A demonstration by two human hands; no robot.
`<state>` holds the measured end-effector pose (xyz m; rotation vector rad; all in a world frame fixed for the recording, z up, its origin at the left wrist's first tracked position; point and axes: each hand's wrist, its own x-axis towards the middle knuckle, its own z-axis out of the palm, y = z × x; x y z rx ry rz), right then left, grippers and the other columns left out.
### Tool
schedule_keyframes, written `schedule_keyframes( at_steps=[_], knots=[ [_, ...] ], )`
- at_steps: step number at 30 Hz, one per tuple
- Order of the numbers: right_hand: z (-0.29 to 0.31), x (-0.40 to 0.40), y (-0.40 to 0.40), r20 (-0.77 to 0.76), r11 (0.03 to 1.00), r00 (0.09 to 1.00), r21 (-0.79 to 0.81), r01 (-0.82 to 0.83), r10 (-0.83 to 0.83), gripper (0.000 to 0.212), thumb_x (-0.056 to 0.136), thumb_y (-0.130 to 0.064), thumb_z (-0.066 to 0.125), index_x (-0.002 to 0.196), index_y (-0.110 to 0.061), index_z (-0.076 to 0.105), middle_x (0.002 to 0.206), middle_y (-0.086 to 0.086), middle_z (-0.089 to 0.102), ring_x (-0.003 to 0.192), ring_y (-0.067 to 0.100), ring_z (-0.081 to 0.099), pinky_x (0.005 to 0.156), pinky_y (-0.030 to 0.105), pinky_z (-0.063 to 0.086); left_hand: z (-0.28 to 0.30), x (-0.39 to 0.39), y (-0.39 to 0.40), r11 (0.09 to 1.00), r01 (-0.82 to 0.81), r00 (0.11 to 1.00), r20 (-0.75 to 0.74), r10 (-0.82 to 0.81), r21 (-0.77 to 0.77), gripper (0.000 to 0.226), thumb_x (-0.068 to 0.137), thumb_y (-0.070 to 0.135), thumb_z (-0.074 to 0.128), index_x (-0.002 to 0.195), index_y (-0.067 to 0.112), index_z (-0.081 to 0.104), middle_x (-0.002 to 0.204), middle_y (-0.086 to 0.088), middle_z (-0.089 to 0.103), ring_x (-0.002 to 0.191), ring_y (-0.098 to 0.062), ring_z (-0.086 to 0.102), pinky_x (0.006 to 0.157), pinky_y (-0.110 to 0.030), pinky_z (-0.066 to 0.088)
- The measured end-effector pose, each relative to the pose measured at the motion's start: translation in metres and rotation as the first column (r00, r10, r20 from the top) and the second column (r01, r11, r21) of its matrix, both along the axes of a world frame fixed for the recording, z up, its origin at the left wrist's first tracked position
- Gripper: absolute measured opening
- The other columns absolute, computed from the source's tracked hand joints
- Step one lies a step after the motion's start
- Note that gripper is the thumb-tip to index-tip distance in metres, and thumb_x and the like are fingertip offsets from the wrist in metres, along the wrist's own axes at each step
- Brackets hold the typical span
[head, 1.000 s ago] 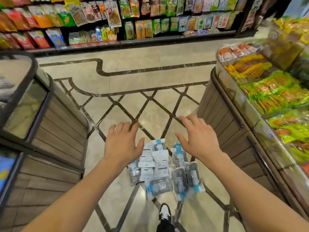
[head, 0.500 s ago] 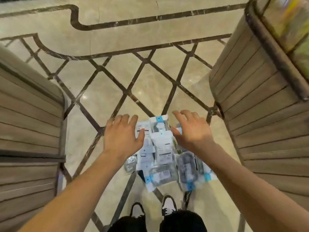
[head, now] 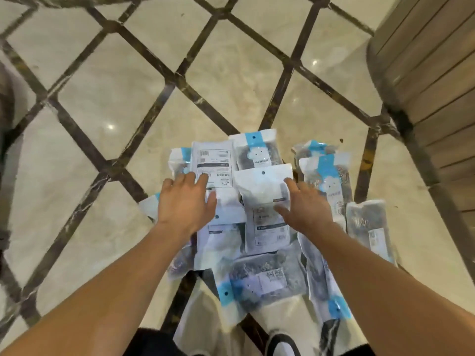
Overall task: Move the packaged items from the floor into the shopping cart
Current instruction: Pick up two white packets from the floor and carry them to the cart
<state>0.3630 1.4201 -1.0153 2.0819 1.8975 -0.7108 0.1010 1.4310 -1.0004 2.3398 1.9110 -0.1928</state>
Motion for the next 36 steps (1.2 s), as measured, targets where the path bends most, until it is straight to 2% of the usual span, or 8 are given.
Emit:
schedule_keyframes(
  at_steps=[5, 12, 14, 17, 21, 25, 31, 36],
  knots=[
    [-0.057, 0.006, 0.0, -0.142, 0.971, 0.966, -0.138, 0.195, -0.215, 0.106, 0.08, -0.047, 0.086, 0.156, -0.012, 0.019, 0.145, 0.022, 0.049, 0.132, 0.043, 0.054, 0.104, 0.056, 0.049, -0.061, -0.004, 0.028, 0.995, -0.084, 0.993, -0.092, 0.079, -0.055, 0.059, 0.1, 0.053, 0.036, 0.142, 0.014, 0.051, 0.129, -0.021, 0.061, 0.122, -0.041, 0.055, 0.093, -0.05, 0.043],
    [-0.069, 0.003, -0.007, -0.353, 0.863, 0.789, -0.142, 0.485, -0.502, 0.095, 0.078, -0.024, 0.092, 0.146, -0.005, 0.028, 0.139, 0.023, 0.056, 0.127, 0.039, 0.056, 0.093, 0.034, 0.042, -0.09, 0.002, 0.023, 0.948, -0.198, 0.979, -0.102, 0.177, -0.25, 0.07, 0.105, 0.059, 0.019, 0.164, 0.031, -0.006, 0.149, -0.026, 0.044, 0.135, -0.04, 0.043, 0.103, -0.053, 0.041],
    [-0.071, -0.001, -0.01, -0.36, 0.839, 0.762, -0.143, 0.524, -0.538, 0.09, 0.075, -0.025, 0.094, 0.139, -0.004, 0.033, 0.136, 0.021, 0.056, 0.125, 0.037, 0.057, 0.089, 0.031, 0.04, -0.088, 0.005, 0.019, 0.935, -0.248, 0.945, 0.15, 0.291, -0.253, 0.075, 0.105, 0.055, 0.036, 0.164, 0.027, -0.002, 0.145, -0.027, 0.047, 0.134, -0.043, 0.044, 0.102, -0.052, 0.042],
    [-0.07, -0.007, -0.007, -0.349, 0.812, 0.738, -0.153, 0.563, -0.577, 0.093, 0.065, -0.035, 0.1, 0.132, -0.007, 0.042, 0.128, 0.01, 0.06, 0.12, 0.032, 0.06, 0.088, 0.034, 0.047, -0.08, 0.005, 0.021, 0.856, -0.4, 0.643, 0.566, 0.516, -0.326, 0.099, 0.092, 0.034, 0.075, 0.163, 0.017, 0.008, 0.145, -0.022, 0.053, 0.13, -0.042, 0.053, 0.1, -0.045, 0.044],
    [-0.063, -0.016, -0.002, -0.275, 0.813, 0.765, -0.203, 0.546, -0.583, 0.072, 0.066, -0.057, 0.093, 0.111, -0.011, 0.061, 0.109, 0.005, 0.068, 0.089, 0.019, 0.064, 0.063, 0.029, 0.049, -0.075, -0.007, 0.032, 0.634, -0.501, 0.254, 0.6, 0.759, -0.59, 0.102, 0.065, 0.014, 0.097, 0.149, 0.012, 0.039, 0.132, -0.001, 0.062, 0.122, -0.022, 0.059, 0.104, -0.035, 0.047],
    [-0.059, -0.02, -0.004, -0.407, 0.786, 0.69, -0.132, 0.604, -0.598, 0.046, 0.078, -0.058, 0.084, 0.096, -0.019, 0.068, 0.097, 0.001, 0.074, 0.084, 0.02, 0.069, 0.065, 0.03, 0.05, -0.074, -0.025, 0.026, 0.562, -0.361, 0.216, 0.519, 0.827, -0.745, 0.05, 0.067, 0.001, 0.09, 0.111, 0.02, 0.073, 0.114, -0.003, 0.076, 0.102, -0.021, 0.07, 0.083, -0.028, 0.055],
    [-0.052, -0.025, 0.004, -0.579, 0.759, 0.604, -0.04, 0.649, -0.547, 0.047, 0.09, -0.055, 0.073, 0.116, -0.022, 0.051, 0.112, 0.002, 0.069, 0.106, 0.031, 0.069, 0.096, 0.052, 0.057, -0.066, -0.048, 0.018, 0.564, -0.219, 0.244, 0.515, 0.822, -0.796, 0.065, 0.064, -0.012, 0.086, 0.121, 0.014, 0.068, 0.113, -0.004, 0.078, 0.107, -0.022, 0.072, 0.084, -0.03, 0.055],
    [-0.007, -0.023, 0.011, -0.613, 0.739, 0.569, -0.037, 0.673, -0.549, 0.072, 0.076, -0.062, 0.083, 0.128, -0.021, 0.055, 0.117, -0.001, 0.071, 0.11, 0.028, 0.069, 0.097, 0.052, 0.058, -0.025, -0.048, 0.005, 0.559, -0.254, 0.074, 0.561, 0.825, -0.789, 0.052, 0.064, -0.003, 0.092, 0.107, 0.018, 0.071, 0.105, -0.005, 0.08, 0.096, -0.021, 0.076, 0.091, -0.038, 0.058]
  ],
)
